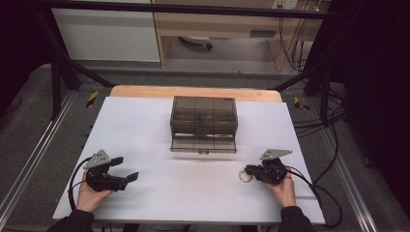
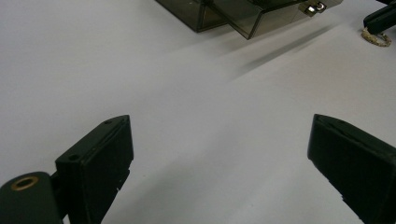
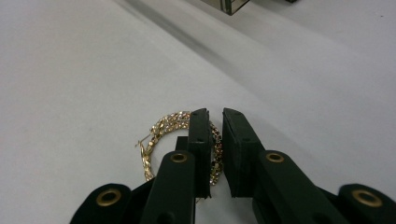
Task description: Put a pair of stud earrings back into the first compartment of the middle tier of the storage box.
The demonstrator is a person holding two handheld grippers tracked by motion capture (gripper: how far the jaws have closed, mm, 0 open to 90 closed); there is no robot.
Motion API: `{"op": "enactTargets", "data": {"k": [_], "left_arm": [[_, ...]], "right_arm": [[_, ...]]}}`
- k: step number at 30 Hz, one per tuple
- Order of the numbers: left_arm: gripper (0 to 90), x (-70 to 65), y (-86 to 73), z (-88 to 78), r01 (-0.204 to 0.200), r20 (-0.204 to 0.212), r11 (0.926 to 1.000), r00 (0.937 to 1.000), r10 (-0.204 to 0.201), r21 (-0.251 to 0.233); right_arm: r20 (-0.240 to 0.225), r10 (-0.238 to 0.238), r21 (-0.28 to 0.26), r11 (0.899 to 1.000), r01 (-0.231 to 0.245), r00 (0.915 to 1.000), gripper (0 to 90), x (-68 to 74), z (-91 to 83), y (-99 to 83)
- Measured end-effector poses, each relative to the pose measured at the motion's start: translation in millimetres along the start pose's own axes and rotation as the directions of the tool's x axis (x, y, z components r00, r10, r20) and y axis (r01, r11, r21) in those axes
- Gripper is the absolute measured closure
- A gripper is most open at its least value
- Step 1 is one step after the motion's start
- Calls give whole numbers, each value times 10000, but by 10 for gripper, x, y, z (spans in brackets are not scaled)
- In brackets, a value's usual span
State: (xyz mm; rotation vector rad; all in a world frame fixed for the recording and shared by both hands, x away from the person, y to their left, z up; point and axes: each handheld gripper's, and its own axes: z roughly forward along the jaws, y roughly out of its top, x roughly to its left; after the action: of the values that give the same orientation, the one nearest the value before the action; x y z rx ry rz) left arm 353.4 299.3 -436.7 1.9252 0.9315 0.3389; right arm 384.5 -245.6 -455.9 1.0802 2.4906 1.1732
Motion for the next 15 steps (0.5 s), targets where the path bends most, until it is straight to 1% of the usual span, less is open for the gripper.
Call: {"op": "enactTargets", "data": {"k": [5, 10, 15], "left_arm": [[70, -1, 1, -2, 1, -21, 10000, 10000, -1, -13], [71, 1, 1, -6, 8, -44, 10000, 10000, -8, -34], [70, 3, 1, -8, 16, -38, 10000, 10000, -16, -41]], "right_arm": [[28, -27, 38, 10000, 27, 10000, 840, 1, -5, 0], [40, 69, 29, 10000, -69, 10000, 847, 5, -17, 2], [22, 159, -149, 9998, -159, 9999, 851, 6, -59, 12]]}}
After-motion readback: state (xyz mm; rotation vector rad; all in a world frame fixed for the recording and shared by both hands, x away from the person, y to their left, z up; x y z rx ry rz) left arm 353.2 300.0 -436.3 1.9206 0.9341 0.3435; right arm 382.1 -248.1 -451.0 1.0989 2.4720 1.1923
